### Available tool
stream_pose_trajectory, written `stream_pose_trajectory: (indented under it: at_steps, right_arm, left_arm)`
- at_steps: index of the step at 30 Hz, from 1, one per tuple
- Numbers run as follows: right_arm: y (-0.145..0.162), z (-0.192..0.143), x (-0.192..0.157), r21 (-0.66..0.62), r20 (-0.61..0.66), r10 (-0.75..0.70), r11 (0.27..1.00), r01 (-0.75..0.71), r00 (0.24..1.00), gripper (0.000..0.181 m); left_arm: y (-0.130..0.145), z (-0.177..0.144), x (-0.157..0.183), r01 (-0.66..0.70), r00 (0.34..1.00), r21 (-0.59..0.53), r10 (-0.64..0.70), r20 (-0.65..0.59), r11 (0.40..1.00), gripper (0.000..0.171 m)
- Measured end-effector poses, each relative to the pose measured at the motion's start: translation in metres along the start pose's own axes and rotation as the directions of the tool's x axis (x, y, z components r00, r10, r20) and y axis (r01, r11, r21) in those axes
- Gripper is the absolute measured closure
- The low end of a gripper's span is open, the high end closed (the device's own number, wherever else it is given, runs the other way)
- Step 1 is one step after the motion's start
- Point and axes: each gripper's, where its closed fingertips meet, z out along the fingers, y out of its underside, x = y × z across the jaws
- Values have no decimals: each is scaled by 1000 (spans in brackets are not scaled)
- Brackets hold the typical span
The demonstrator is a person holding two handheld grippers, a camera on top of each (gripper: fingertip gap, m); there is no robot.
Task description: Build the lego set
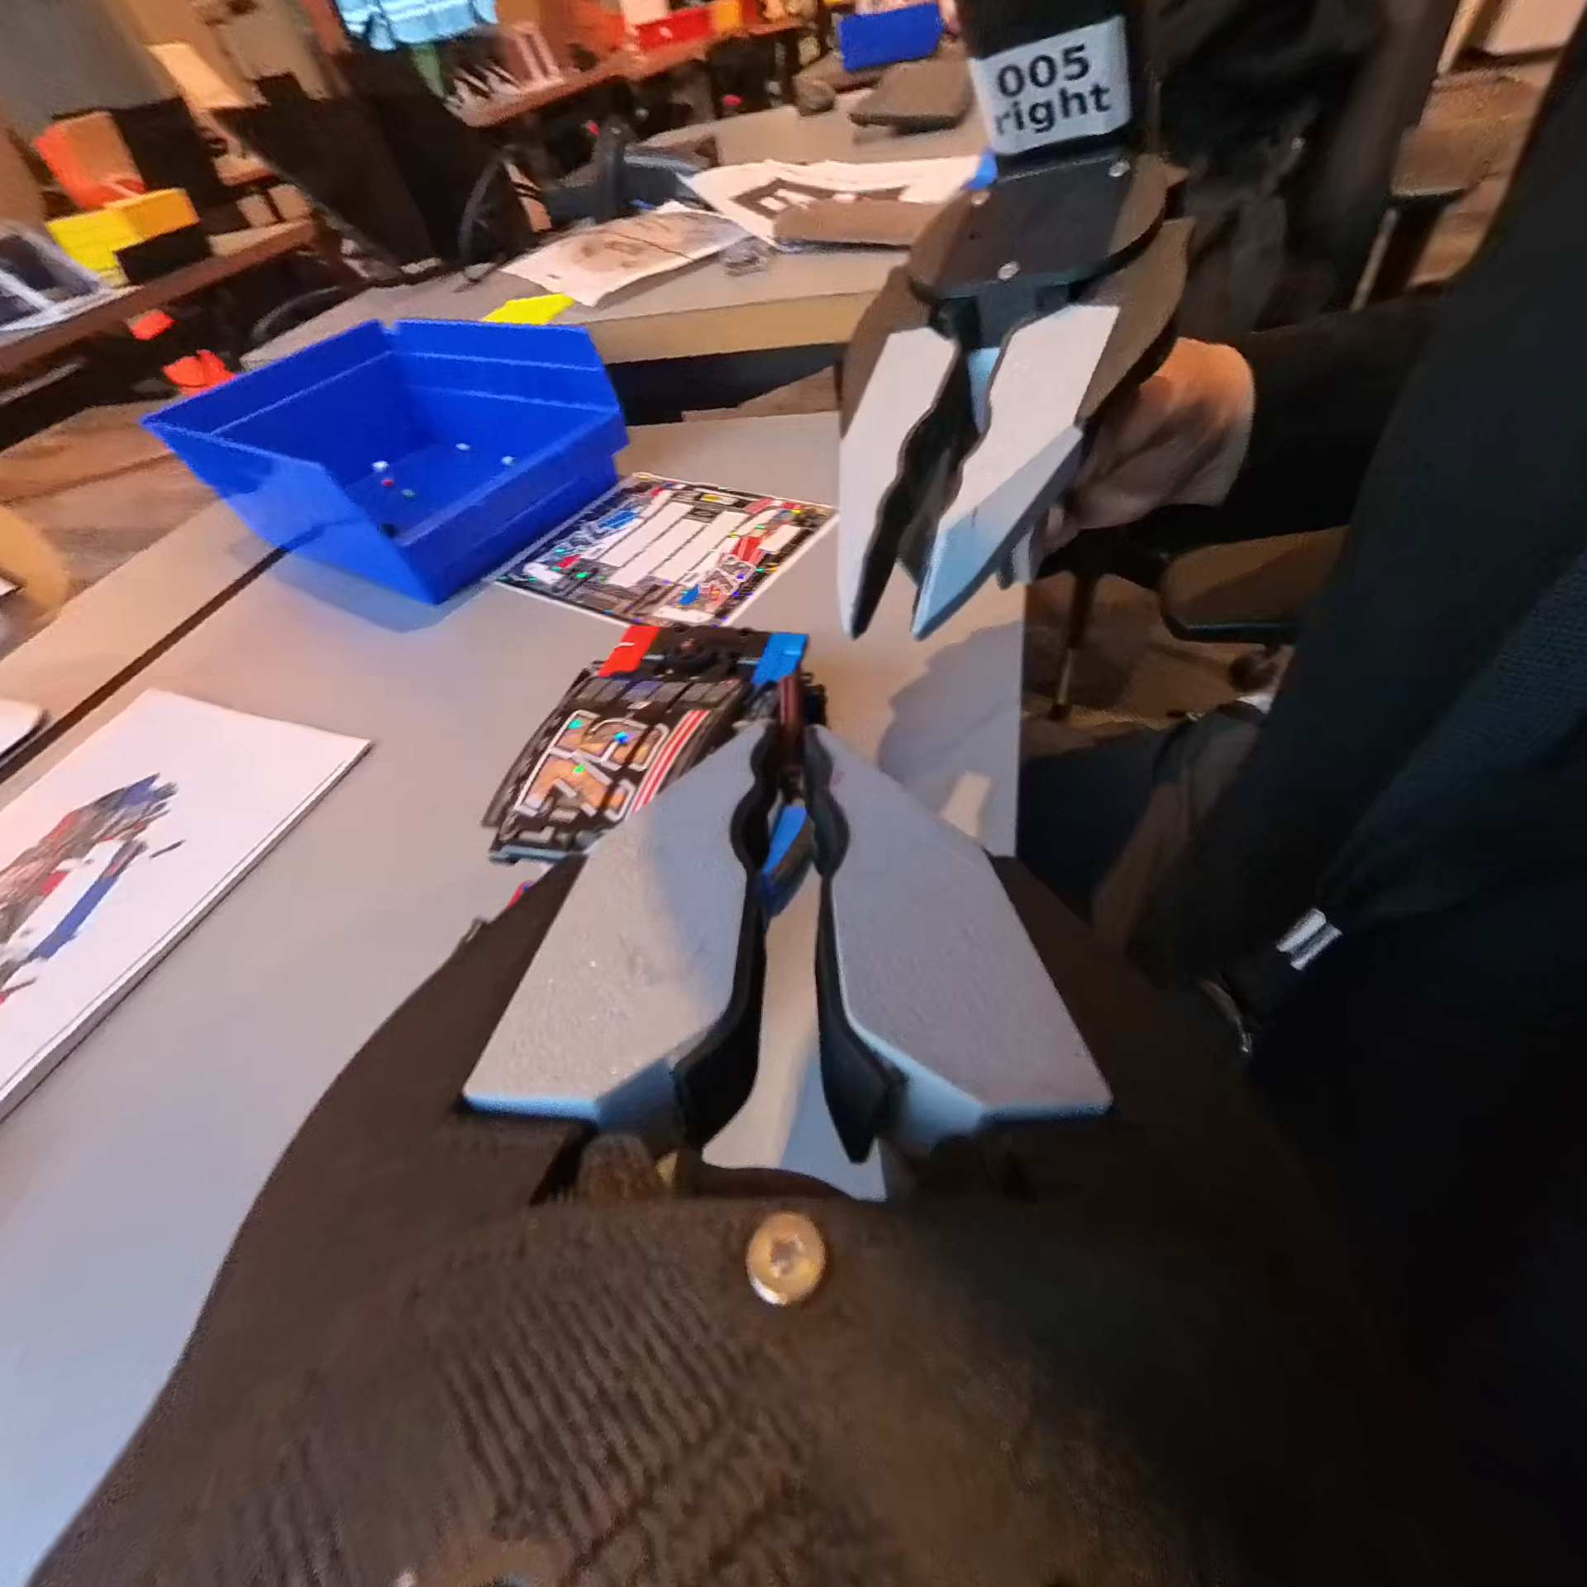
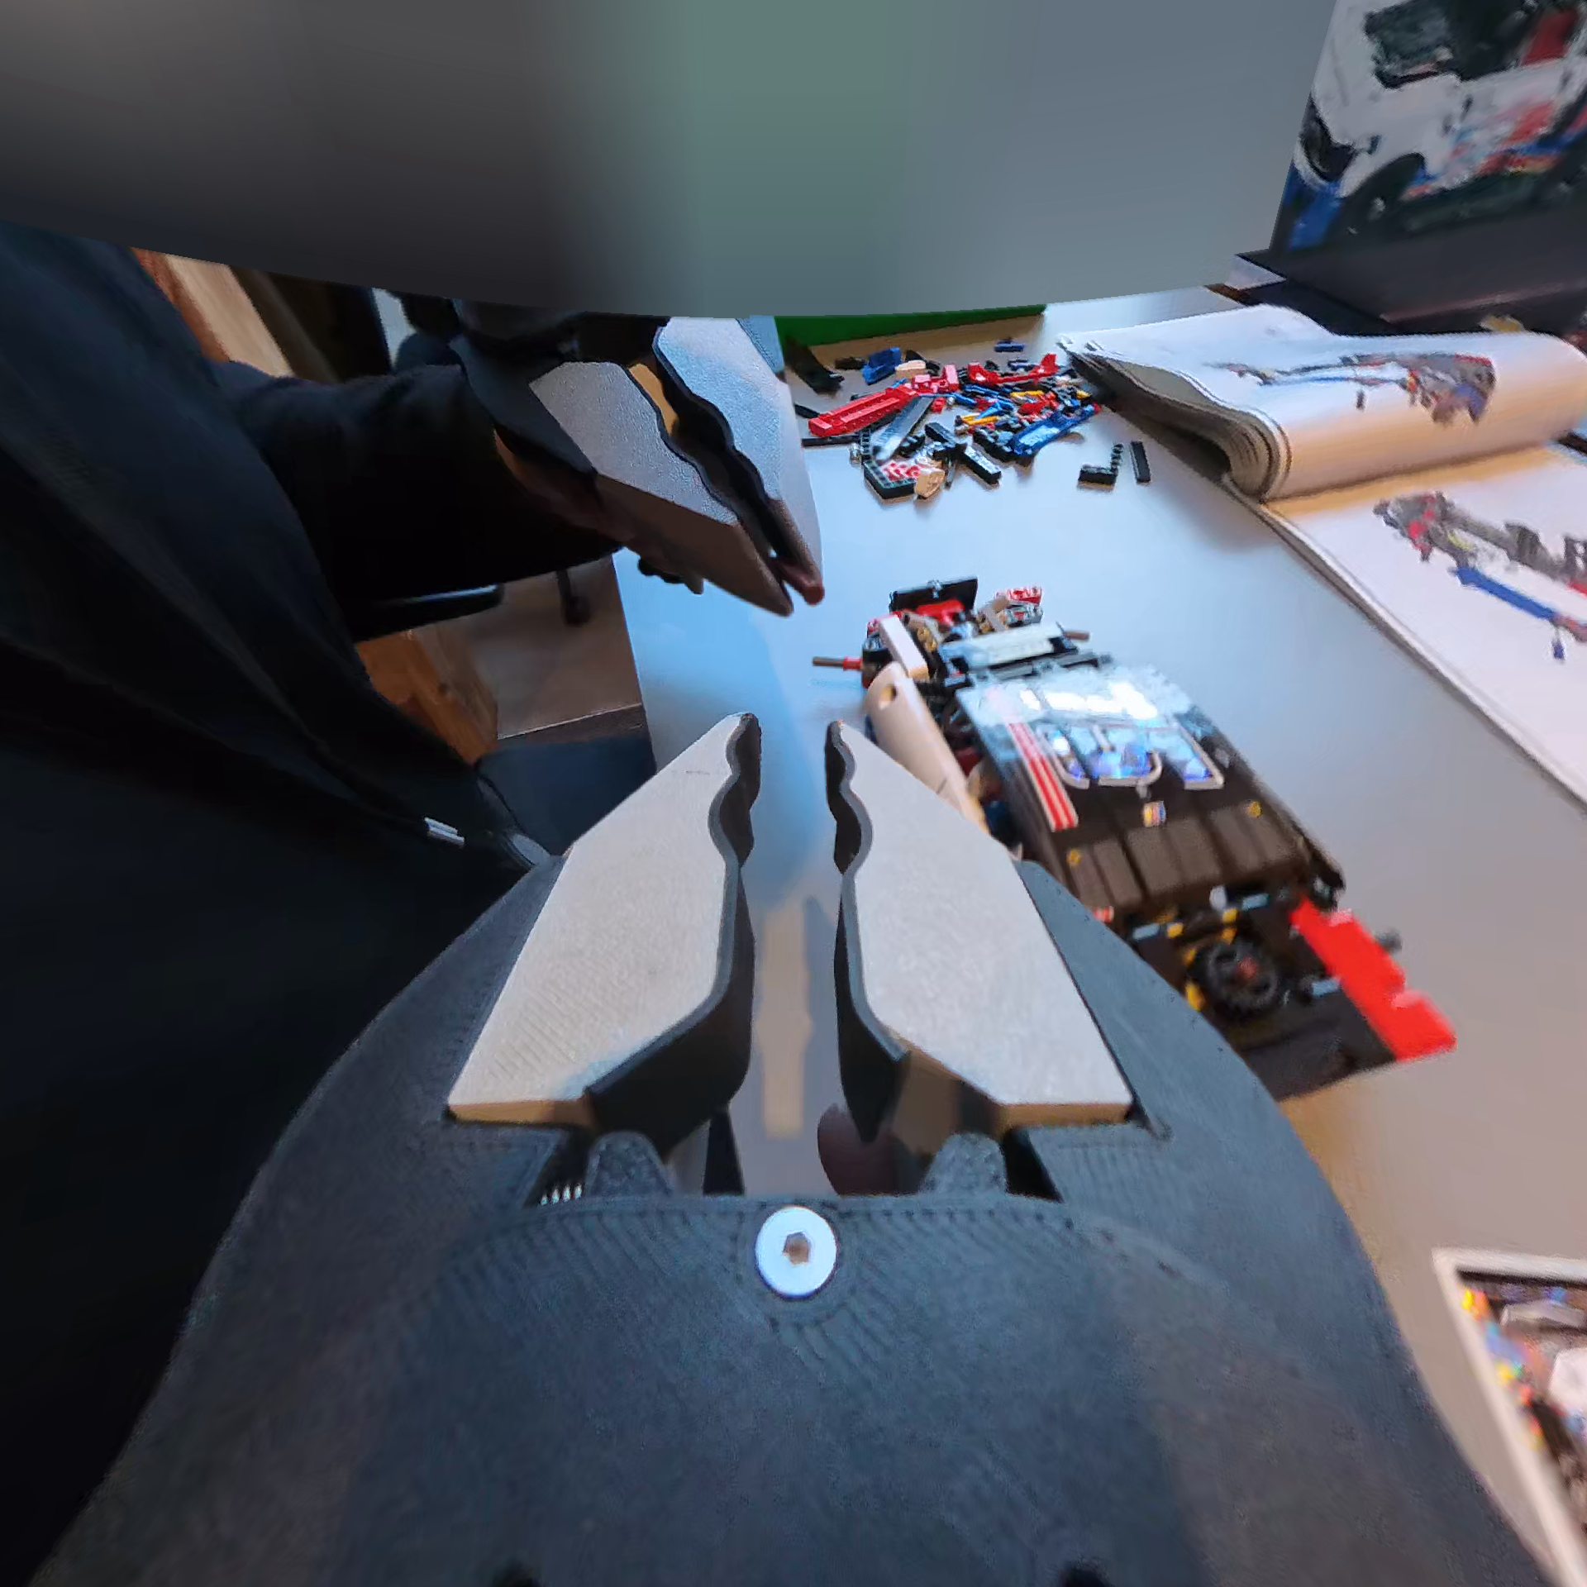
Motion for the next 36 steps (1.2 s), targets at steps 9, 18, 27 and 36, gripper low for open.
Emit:
stream_pose_trajectory:
  at_steps: [9, 18, 27, 36]
  right_arm:
    - [17, -8, 1, -18, -92, 3, 1000, -5, 996, 169]
    - [24, -12, -8, -56, -114, -56, 997, 50, 992, 170]
    - [25, -9, -22, -61, -59, -87, 995, 84, 994, 176]
    - [-4, 8, -15, 5, 3, -64, 998, 64, 998, 178]
  left_arm:
    - [0, 28, 27, -87, 990, -103, 74, -119, 991, 170]
    - [5, 42, 40, -304, 948, -167, 282, -146, 938, 170]
    - [7, 39, 54, -297, 940, -126, 266, -214, 946, 170]
    - [-1, 19, 30, -134, 981, -17, 130, -145, 991, 169]
